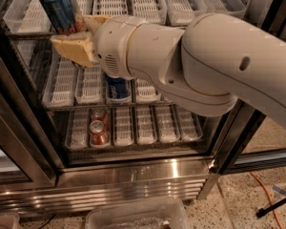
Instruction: Pick redbull can from top shelf of fridge
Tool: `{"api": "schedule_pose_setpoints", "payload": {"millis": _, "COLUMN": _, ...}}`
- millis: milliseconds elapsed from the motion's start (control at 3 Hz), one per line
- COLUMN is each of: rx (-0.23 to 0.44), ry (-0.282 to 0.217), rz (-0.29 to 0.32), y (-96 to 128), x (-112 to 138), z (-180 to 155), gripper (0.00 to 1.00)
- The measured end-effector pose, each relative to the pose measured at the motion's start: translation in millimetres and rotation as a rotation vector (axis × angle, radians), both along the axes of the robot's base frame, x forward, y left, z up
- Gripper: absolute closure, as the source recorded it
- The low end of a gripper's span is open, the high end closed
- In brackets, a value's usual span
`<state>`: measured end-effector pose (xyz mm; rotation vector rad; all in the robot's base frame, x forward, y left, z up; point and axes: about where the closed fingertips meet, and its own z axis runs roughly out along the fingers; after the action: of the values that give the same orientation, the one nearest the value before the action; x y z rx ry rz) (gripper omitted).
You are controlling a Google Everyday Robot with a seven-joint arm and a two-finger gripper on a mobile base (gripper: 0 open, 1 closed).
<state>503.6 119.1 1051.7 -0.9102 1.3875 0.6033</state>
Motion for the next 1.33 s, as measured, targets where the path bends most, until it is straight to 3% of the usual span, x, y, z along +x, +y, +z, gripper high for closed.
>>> {"api": "schedule_pose_setpoints", "payload": {"millis": 333, "rx": 0.0, "ry": 0.051, "rz": -0.076, "y": -5, "x": -5, "z": -12, "gripper": 1.0}}
{"api": "schedule_pose_setpoints", "payload": {"millis": 667, "rx": 0.0, "ry": 0.051, "rz": -0.076, "y": -5, "x": -5, "z": -12, "gripper": 1.0}}
{"api": "schedule_pose_setpoints", "payload": {"millis": 1000, "rx": 0.004, "ry": 0.069, "rz": -0.034, "y": -3, "x": -13, "z": -16, "gripper": 1.0}}
{"api": "schedule_pose_setpoints", "payload": {"millis": 1333, "rx": 0.001, "ry": 0.166, "rz": 0.031, "y": -17, "x": -32, "z": -42, "gripper": 1.0}}
